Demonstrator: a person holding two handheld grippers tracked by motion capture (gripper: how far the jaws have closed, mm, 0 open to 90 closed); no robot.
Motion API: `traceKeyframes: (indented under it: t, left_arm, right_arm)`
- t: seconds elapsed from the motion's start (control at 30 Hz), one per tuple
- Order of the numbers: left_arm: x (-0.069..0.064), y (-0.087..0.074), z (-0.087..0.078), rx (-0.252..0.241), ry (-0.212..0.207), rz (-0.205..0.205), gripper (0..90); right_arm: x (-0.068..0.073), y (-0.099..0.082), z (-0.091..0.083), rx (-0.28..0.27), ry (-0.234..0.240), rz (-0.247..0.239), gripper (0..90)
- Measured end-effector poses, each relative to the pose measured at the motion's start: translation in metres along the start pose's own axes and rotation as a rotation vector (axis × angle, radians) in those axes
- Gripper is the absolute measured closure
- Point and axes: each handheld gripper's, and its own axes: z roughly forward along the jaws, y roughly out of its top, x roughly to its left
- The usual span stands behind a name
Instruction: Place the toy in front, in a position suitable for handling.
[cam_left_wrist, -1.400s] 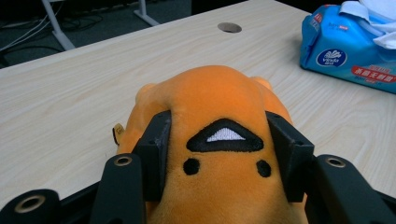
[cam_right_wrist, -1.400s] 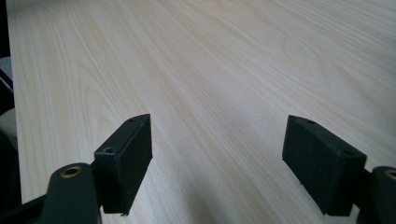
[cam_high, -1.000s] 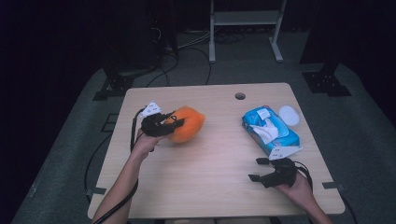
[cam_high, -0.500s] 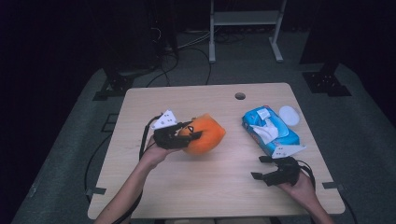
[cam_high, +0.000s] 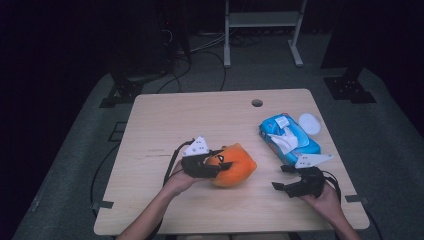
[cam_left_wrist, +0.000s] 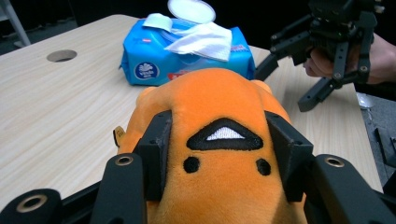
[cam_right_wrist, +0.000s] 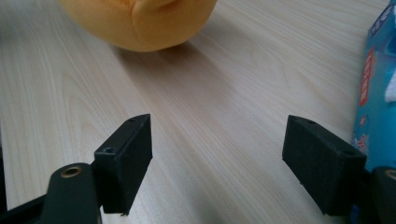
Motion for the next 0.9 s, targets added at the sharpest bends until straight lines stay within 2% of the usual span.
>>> traceKeyframes:
  t: [0.17,0.4,0.73,0.9]
  left_arm:
    - [-0.010,-0.006,0.005,0.001,-0.010,0.005,48.8]
    - [-0.020,-0.013,0.010,0.026,-0.020,0.039,48.4]
    - [-0.023,-0.020,0.011,0.017,-0.023,0.030,47.9]
    - [-0.025,-0.021,0.011,0.015,-0.016,0.045,47.5]
  right_arm:
    - [-0.002,0.000,-0.003,-0.007,-0.010,0.004,23.1]
    - [-0.004,-0.002,-0.010,-0.013,-0.030,0.011,23.1]
    - [-0.007,-0.002,-0.010,-0.013,-0.036,0.007,23.1]
    - [-0.002,0.000,-0.013,-0.022,-0.038,0.001,23.1]
